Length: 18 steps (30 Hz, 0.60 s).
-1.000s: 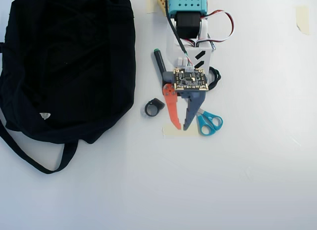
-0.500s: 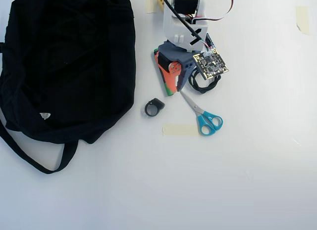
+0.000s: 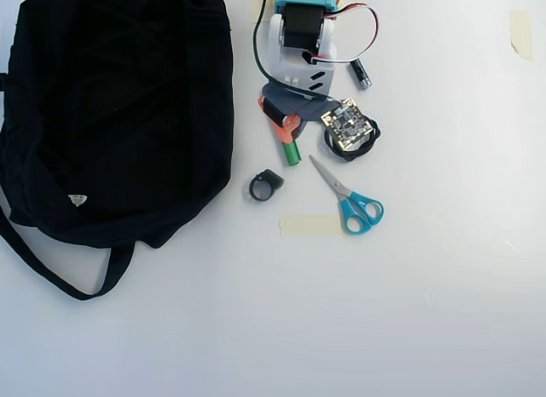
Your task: Put the bike light into the black bag
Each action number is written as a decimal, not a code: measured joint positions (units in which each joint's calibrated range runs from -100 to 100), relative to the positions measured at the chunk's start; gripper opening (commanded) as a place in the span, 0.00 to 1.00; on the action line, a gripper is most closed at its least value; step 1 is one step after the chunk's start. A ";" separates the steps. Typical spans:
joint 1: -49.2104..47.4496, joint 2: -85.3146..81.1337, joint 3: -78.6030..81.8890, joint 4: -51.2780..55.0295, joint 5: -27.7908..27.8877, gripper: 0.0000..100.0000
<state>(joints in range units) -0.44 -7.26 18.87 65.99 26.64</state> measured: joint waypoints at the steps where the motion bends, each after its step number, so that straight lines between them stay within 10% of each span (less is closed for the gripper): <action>1: -0.29 0.00 0.00 -0.26 1.17 0.14; 18: 0.73 11.87 -6.45 -0.09 5.71 0.28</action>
<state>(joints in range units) 0.29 4.61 12.42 65.91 32.36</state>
